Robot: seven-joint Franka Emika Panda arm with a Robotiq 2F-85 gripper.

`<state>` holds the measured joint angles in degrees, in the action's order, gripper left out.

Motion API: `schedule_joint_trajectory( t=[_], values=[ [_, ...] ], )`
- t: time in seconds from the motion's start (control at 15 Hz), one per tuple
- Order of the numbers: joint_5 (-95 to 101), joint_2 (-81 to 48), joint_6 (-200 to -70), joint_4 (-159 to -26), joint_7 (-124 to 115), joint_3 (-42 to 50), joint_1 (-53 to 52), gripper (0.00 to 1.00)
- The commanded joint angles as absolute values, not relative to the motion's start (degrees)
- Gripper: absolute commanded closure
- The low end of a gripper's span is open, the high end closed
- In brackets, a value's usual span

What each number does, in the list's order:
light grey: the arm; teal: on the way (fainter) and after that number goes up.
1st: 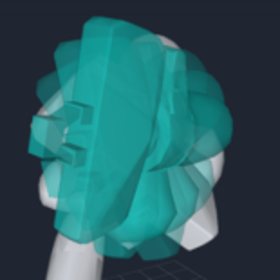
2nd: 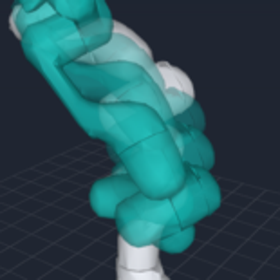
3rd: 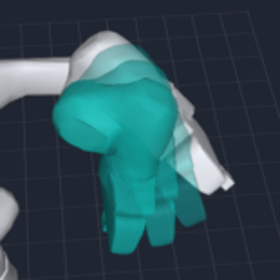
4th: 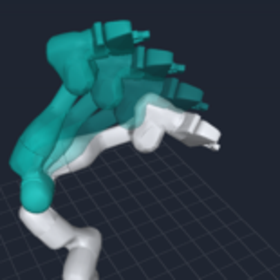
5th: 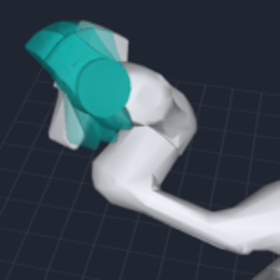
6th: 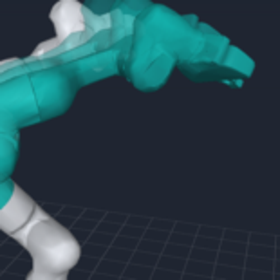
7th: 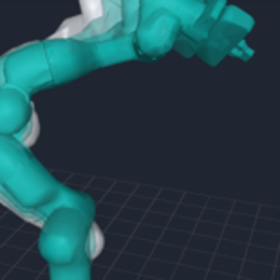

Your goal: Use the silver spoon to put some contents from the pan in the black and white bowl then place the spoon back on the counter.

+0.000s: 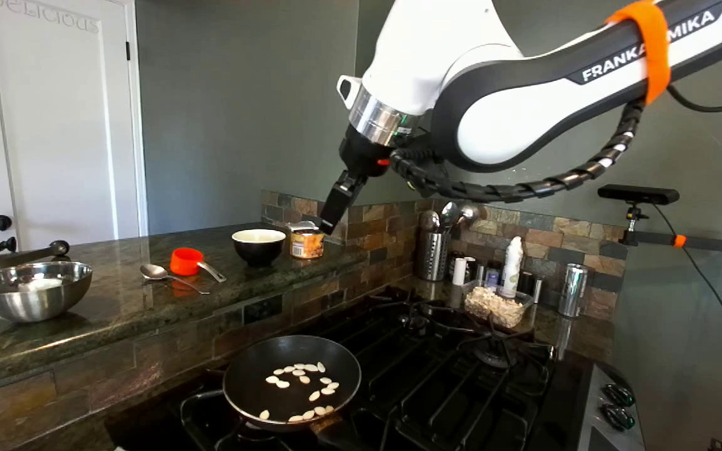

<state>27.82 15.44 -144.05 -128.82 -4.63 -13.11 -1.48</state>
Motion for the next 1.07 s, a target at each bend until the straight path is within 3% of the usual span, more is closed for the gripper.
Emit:
schedule_joint_trajectory(
  t=[0.0,0.2,0.27,0.87,1.0],
  values=[
    [21.6,7.6,-142.9,-122.2,-1.8,-12.8,-5.2,0.0],
    [17.6,3.8,-137.4,-118.0,-0.6,-13.0,-7.3,0.0],
    [20.0,6.7,-141.6,-121.6,-2.1,-12.4,-6.9,0.0],
    [19.2,4.0,-139.2,-118.7,-1.9,-12.3,-7.8,0.0],
    [19.7,2.3,-144.2,-117.4,-1.5,-11.7,-7.3,0.0]
  ],
)
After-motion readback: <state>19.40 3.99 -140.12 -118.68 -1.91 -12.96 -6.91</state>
